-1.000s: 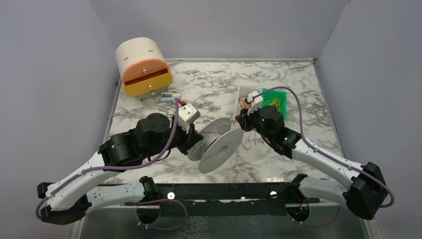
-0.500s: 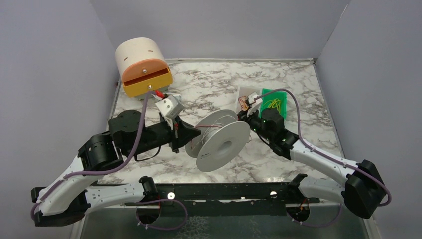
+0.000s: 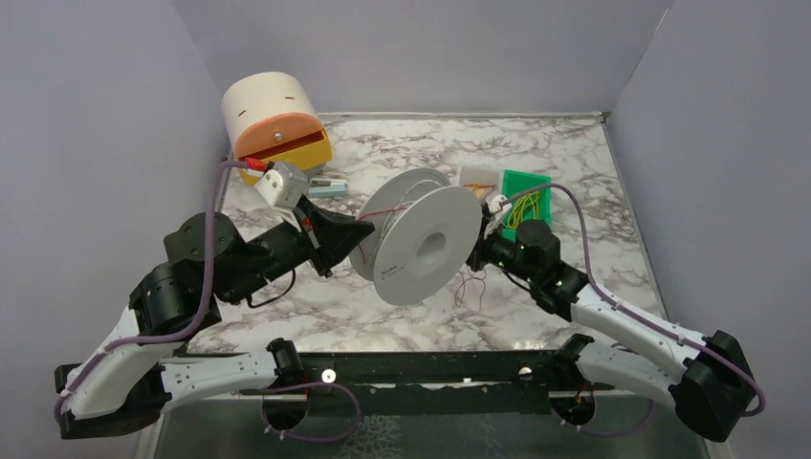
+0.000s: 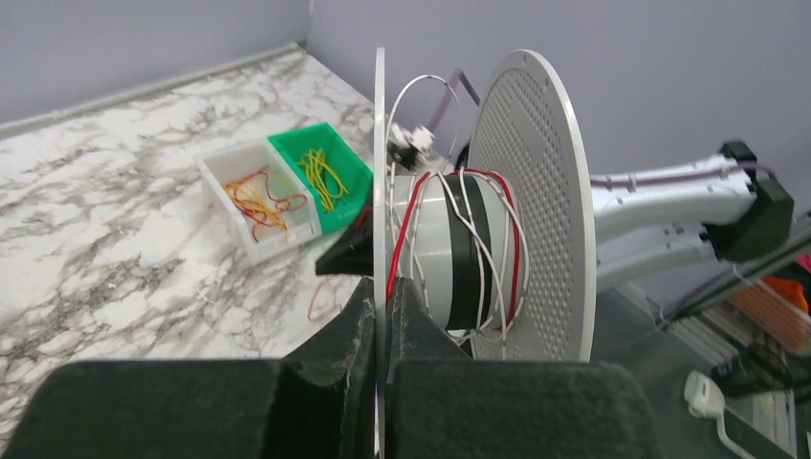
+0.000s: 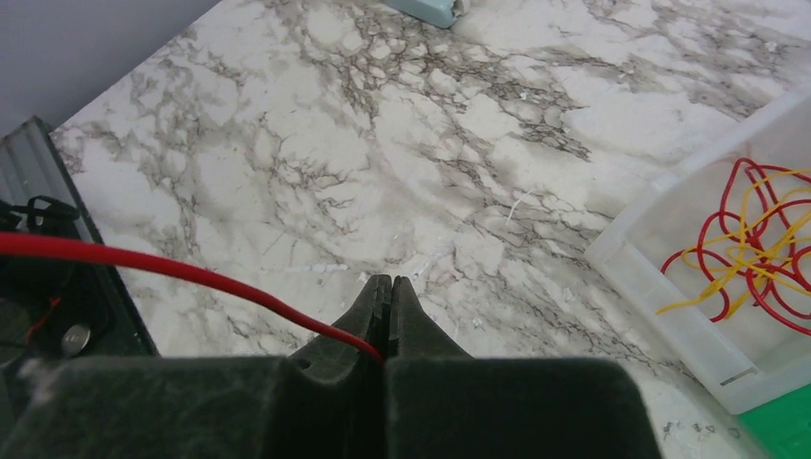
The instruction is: Wrap the cables
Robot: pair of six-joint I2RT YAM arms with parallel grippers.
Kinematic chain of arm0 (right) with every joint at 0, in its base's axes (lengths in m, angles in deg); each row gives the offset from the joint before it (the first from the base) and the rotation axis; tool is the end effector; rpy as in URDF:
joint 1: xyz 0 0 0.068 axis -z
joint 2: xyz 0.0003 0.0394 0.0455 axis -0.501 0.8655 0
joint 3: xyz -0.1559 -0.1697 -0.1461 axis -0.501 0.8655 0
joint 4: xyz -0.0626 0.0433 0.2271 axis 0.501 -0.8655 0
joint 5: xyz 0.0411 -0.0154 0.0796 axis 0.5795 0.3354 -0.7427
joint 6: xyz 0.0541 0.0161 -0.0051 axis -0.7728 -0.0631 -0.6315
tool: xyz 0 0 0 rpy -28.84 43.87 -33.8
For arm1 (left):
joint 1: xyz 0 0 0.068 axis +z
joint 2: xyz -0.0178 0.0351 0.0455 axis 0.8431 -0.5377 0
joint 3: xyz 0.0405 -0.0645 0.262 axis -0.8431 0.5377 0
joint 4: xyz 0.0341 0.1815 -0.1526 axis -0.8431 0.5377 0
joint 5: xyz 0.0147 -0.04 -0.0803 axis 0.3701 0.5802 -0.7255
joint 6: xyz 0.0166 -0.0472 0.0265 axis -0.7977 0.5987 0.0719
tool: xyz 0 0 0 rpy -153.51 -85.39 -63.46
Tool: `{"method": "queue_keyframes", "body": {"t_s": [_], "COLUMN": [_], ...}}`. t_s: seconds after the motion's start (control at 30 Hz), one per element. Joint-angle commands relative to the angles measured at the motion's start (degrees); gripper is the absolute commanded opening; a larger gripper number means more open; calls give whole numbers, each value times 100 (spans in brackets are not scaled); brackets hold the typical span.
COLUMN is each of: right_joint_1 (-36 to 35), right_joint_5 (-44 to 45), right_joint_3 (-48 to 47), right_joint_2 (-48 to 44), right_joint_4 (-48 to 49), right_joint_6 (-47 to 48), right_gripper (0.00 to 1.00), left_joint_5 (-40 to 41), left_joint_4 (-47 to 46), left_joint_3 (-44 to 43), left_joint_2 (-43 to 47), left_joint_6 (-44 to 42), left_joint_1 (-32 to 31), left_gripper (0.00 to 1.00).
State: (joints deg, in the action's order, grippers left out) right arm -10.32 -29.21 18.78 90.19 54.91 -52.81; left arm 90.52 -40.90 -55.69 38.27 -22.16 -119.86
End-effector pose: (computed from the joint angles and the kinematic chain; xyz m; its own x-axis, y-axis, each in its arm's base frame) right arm 0.1559 0.1416 0.2672 -0.2825 -0.0273 -0.9589 -0.7286 0.6563 0.1960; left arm 0.0438 -0.0740 0.4772 -0.2836 -0.1596 -0.9456 0.7777 0.5386 -0.3241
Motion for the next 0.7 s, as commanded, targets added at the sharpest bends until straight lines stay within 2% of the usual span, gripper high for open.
{"method": "queue_keyframes", "body": {"t_s": [0.0, 0.23, 0.4, 0.67], "right_joint_1": [28, -15, -98, -345], "right_joint_5": [-584, -839, -1120, -1638], "right_joint_3": [122, 122, -60, -526], "right_joint_2": [-254, -945, -1475, -1253], "right_joint_4": [-427, -1198, -1705, -2307], "right_joint_6": [-206, -475, -566, -482], "right_gripper": [1, 1, 1, 1], "left_joint_5": [1158, 2263, 2948, 3907], "left_joint_4": [-1286, -2303, -2698, -3208], "left_joint_3": [38, 668, 827, 986], "left_joint_2": [147, 28, -337, -934], "left_joint_6": [401, 722, 796, 761], "left_joint_1": [-26, -28, -27, -25], "left_gripper": [0, 0, 0, 0]}}
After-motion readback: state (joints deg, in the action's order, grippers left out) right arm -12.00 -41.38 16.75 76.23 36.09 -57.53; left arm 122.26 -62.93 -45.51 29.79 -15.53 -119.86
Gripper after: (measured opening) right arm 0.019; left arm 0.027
